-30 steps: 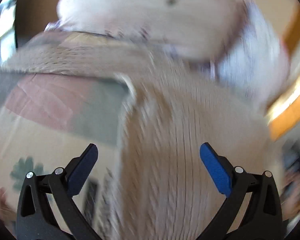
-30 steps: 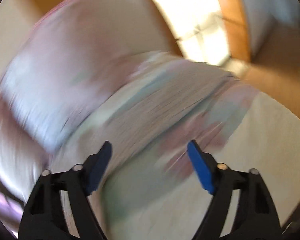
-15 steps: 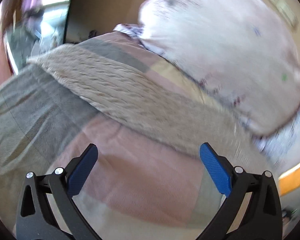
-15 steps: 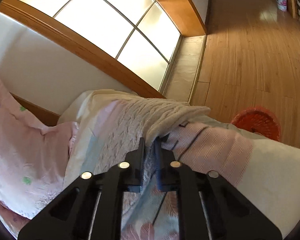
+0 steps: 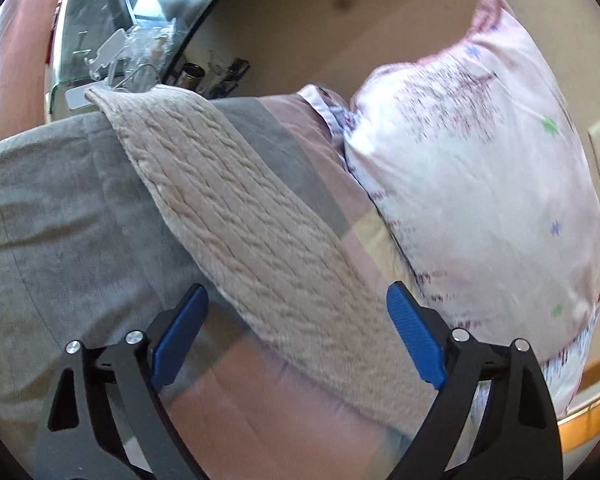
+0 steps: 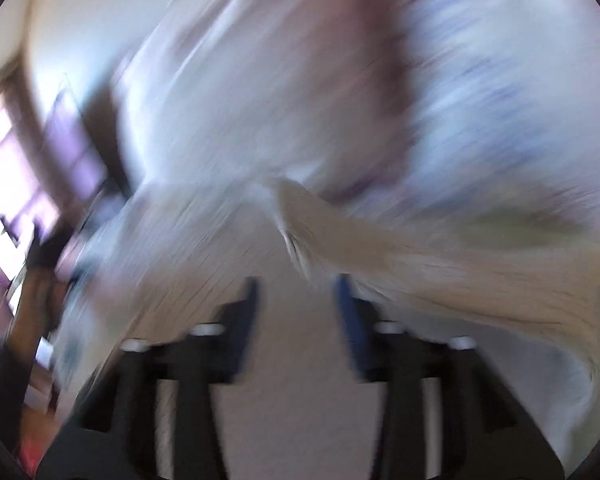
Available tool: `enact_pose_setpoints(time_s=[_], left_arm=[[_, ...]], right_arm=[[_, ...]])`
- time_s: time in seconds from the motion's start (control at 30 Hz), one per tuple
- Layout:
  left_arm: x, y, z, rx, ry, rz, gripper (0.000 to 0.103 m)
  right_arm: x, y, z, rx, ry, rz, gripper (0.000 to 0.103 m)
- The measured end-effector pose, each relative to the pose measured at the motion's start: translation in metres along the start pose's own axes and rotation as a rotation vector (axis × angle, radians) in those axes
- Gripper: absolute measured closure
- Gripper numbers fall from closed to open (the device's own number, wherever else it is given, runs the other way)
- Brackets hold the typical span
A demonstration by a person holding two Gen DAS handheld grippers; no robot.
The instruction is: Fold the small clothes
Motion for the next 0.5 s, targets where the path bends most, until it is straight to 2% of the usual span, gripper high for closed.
enact_pose_setpoints(time_s=[0.03,0.07,0.1,0.17,0.27,0.4,0.47,0.5], left_arm=[[0.000,-0.003,0.003,-0.018,0.002,0.000,0.018],[0.000,-0.007,0.007,-0.050,0.008,0.001,0.020],[0.000,-0.010,0.010,-0.063,0.011,0.000,0.024],[0.000,-0.017,0.018,-0.094,0.012,-0.007,0.032],[0.003,-0.027,0.029,-0.140,0.010,-0.015,0.045],[0.006,-0.035,0.041,-0.200,0.013,-0.023,0.064],[0.008,-0.039,0.041,-0.174,-0.014,-0.020,0.090],[0.010,-0.040,0.036,-0.144,-0.028,-0.014,0.097]], right_arm=[[0.004,0.006,0.008,-0.010,-0.014,0.007,0.048],[0.002,0.011,0.010,-0.020,-0.002,-0.006,0.038],[-0.006,0.013,0.007,-0.020,0.031,-0.039,0.025],[-0.035,0.011,-0.012,0.006,0.107,-0.122,0.010],[-0.065,0.013,-0.048,0.077,0.190,-0.169,0.009],[-0.093,0.026,-0.083,0.168,0.242,-0.185,0.008],[-0.104,0.037,-0.092,0.192,0.256,-0.187,0.008],[-0.107,0.042,-0.098,0.204,0.263,-0.186,0.008]])
Point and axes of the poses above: each gripper's, at about its wrist camera, not at the fingertips, and x roughly the way its jaws point, z to its left, y to its underside, the point moved 2 cm from there along x, roughly the way its jaws point, and after that the axes turned 5 degrees about -y, right-handed, at the moved point
